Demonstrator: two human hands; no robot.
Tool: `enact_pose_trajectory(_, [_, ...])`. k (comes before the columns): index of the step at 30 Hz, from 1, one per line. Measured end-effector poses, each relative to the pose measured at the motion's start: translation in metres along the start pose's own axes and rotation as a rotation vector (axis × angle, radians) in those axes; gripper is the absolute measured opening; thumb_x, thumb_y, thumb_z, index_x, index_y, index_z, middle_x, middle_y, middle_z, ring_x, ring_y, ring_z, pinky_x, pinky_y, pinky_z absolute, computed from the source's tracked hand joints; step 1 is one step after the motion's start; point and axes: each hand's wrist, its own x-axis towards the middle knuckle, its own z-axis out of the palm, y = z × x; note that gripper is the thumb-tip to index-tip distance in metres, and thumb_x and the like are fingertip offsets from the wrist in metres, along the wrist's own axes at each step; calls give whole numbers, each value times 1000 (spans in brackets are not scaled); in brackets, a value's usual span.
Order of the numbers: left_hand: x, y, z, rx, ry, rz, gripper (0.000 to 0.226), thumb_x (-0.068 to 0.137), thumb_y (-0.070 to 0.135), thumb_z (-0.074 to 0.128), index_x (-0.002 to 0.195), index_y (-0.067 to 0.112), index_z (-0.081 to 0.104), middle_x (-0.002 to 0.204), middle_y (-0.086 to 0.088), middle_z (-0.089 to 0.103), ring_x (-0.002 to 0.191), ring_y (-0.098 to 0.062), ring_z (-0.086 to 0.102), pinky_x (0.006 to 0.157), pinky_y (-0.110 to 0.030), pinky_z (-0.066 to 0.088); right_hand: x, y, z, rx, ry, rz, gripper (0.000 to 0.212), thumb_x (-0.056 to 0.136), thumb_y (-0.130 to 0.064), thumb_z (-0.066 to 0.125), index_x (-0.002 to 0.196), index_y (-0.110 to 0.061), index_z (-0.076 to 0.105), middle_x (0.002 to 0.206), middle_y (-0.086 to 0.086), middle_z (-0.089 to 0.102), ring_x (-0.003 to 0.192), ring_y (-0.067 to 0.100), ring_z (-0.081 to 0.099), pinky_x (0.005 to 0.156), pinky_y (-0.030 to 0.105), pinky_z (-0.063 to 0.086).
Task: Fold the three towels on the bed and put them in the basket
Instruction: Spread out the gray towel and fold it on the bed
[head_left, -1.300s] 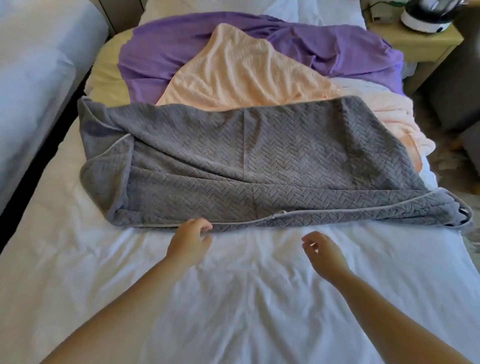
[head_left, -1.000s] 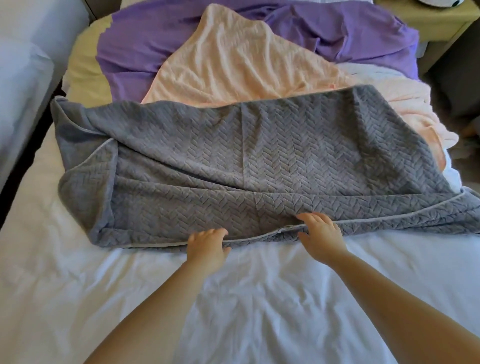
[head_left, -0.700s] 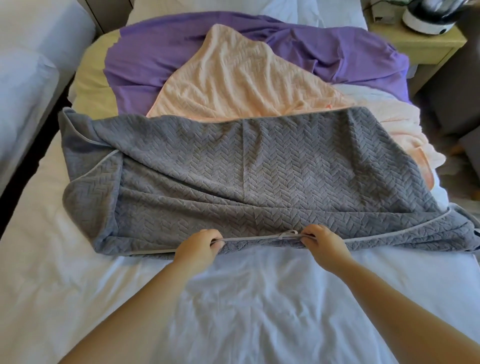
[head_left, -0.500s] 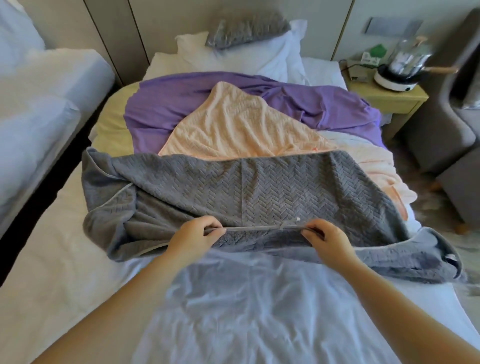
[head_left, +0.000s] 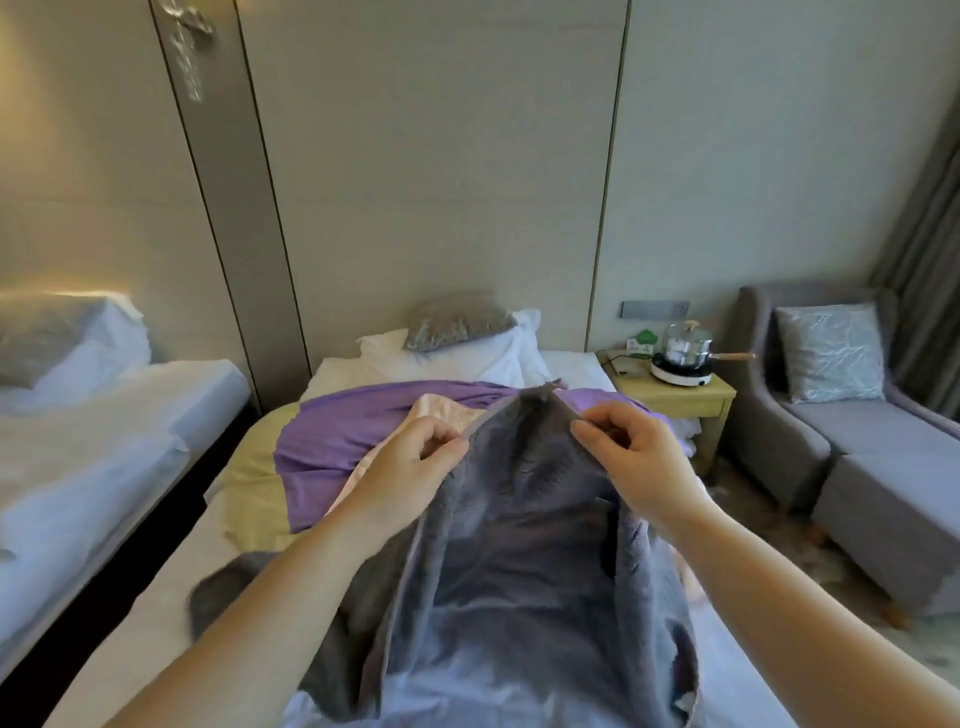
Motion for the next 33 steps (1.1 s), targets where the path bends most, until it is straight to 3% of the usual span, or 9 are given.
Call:
enact_pose_trajectory(6, [-29,33,39,-82,-128,-34,16,93,25,56,79,18,56,63,11,54,58,2,54,56,-12,42,-31,-11,16,141,-39,129,13,90,-16,62,78,-22,65,71,-1,67,67,15,61,67,32,51])
enact_pose_trajectory(8, [-36,29,52,-19,-139,20,14,92,26,57,82,16,56,70,9,54,66,-2,53,67,-17,43,-39,-11,20,288,-45,200,17,90,-14,61,76,-22,68,70,0,69,64,12,63,59,24,52])
enact_pose_trajectory(11, [-41,22,63,-15,-142,94,11,91,24,59,80,24,56,73,14,58,70,3,54,69,-10,43,-45,-12,22,407,-99,248,22,91,-16,60,75,-26,72,70,-2,71,61,9,63,55,19,49])
enact_pose_trajectory(17, [-37,28,70,-246,-125,20,27,97,11,49,84,27,67,84,9,70,85,-6,66,75,-20,52,-41,-6,16,511,-214,229,14,90,-20,61,94,-18,74,98,15,71,93,31,65,90,43,52])
enact_pose_trajectory(20, [-34,35,65,-238,-118,16,31,98,2,42,89,23,64,88,7,69,86,-6,68,75,-20,53,-38,-1,12,605,-339,195,27,77,-15,75,102,-10,70,105,20,68,99,35,65,92,41,51])
enact_pose_trajectory(25, [-19,50,46,-395,-210,-150,15,98,2,42,99,13,51,83,-4,66,75,-18,71,66,-27,56,-27,2,11,353,-342,130,22,74,-6,74,91,-19,68,84,-1,72,82,15,65,76,24,51])
enact_pose_trajectory(28, [-12,50,34,-236,-169,-106,7,93,10,57,97,16,55,88,-4,70,77,-17,72,63,-25,55,-19,2,9,305,-378,116,21,78,-1,68,88,-19,70,84,2,71,81,15,64,82,32,49])
enact_pose_trajectory(30, [-6,44,26,-66,-56,-45,12,88,15,64,95,22,57,94,-1,67,76,-6,68,65,-22,54,-15,2,7,326,-398,100,24,80,5,63,84,-18,70,82,2,70,76,13,62,76,25,48])
enact_pose_trajectory(33, [2,34,19,106,-37,10,31,85,26,70,108,33,51,114,11,55,98,-7,59,76,-15,46,-10,-3,3,381,-434,72,30,82,9,58,82,-18,70,78,-3,70,72,8,61,68,16,46])
